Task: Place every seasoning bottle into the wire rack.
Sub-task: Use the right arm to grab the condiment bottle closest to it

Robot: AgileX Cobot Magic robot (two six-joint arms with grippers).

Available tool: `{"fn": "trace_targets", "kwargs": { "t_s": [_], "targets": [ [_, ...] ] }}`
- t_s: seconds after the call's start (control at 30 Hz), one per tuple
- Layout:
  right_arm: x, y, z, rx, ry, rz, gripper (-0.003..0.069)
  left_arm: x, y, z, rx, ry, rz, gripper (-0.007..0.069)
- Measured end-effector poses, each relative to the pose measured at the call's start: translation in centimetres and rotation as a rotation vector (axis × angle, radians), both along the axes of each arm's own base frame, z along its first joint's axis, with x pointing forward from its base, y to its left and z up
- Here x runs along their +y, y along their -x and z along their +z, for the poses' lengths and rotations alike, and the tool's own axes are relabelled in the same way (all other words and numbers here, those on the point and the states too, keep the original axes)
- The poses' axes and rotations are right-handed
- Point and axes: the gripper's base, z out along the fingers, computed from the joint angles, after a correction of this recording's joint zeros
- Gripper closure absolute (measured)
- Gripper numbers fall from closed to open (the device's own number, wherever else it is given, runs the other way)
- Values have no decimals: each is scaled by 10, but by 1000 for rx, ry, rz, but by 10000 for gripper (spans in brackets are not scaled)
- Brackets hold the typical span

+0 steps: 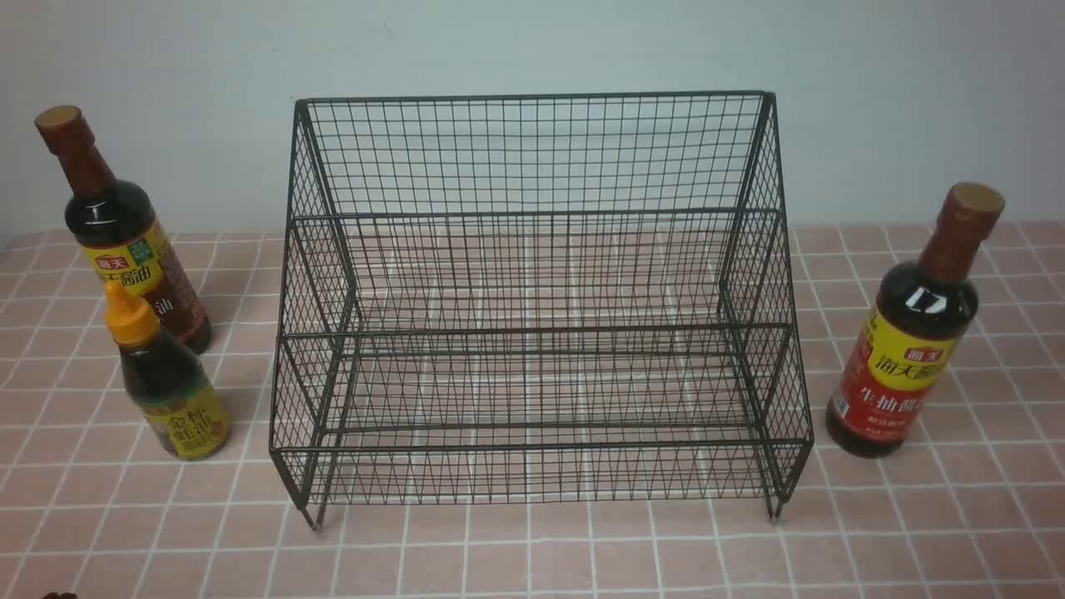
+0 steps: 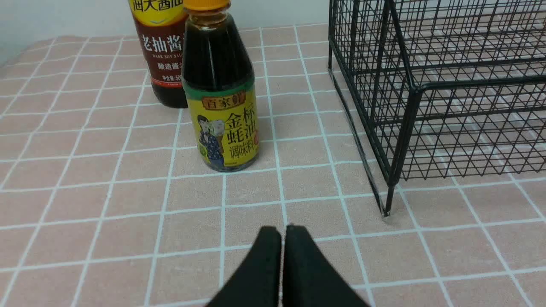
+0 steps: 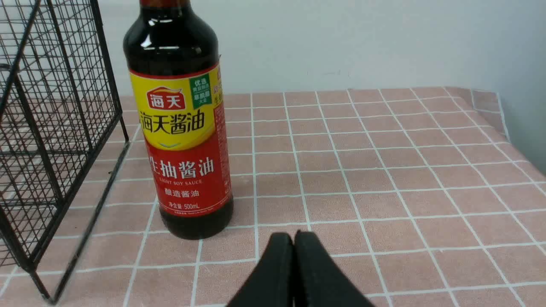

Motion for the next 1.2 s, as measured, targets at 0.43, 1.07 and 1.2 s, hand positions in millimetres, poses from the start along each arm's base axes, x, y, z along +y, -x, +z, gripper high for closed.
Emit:
{"fn": "trace_targets", "kwargs": {
  "t_s": [0.43, 1.07, 1.2],
  "targets": [
    [0, 0, 0, 0, 0, 0, 671, 0, 0, 0, 0, 0, 0, 631],
    [0, 0, 0, 0, 0, 0, 671, 0, 0, 0, 0, 0, 0, 631],
    [2, -2, 8, -113, -121, 10, 671, 0, 0, 0, 0, 0, 0, 631]
  ]
}}
